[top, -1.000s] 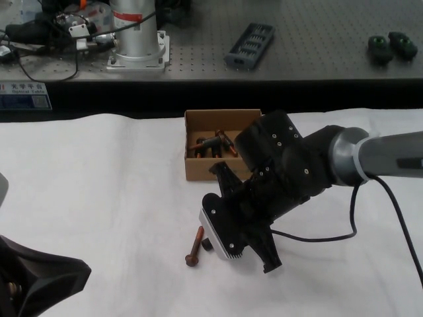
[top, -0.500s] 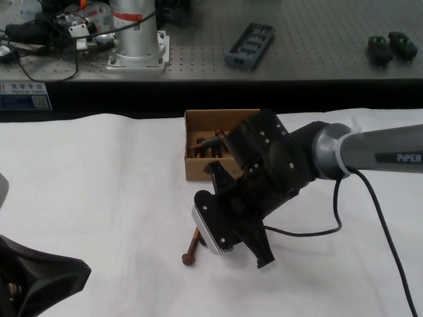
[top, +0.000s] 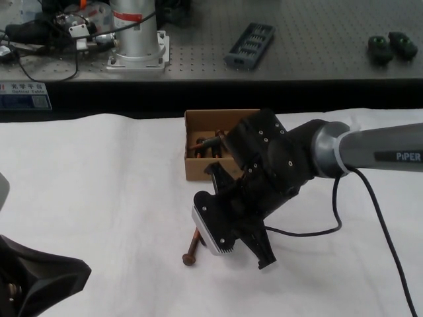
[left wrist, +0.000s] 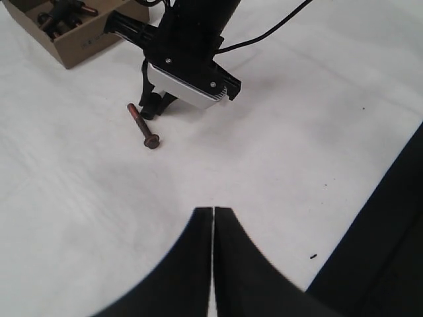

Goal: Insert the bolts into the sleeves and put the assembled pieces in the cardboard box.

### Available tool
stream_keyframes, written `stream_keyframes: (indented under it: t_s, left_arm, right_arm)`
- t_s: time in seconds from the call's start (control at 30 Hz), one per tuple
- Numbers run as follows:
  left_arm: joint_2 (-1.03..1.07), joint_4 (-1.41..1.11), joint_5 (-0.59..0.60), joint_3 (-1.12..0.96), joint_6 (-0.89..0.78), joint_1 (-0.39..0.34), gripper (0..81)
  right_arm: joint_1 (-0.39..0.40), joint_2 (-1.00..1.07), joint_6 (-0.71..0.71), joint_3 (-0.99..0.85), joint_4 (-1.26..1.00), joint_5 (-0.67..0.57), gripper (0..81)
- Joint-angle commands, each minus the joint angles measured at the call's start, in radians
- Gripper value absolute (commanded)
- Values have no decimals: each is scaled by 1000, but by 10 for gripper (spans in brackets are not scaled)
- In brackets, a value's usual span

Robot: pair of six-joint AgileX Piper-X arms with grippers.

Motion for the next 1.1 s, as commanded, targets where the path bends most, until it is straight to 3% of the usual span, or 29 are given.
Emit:
stream_keyframes:
  t_s: [0.0,0.4,0.57,1.07]
  left_arm:
    - [-9,-5,-3,-3,-15,-4,7]
    - [-9,-5,-8,-3,-100,-4,7]
    - [-6,-9,-58,-3,-163,-4,6]
    - [235,-73,-64,-3,114,-4,6]
  right_arm:
    - [-1,-10,0,0,76,26,19]
    - [0,-276,377,0,223,13,19]
    - [0,-415,569,9,315,-46,19]
    - [0,-959,928,329,312,-53,19]
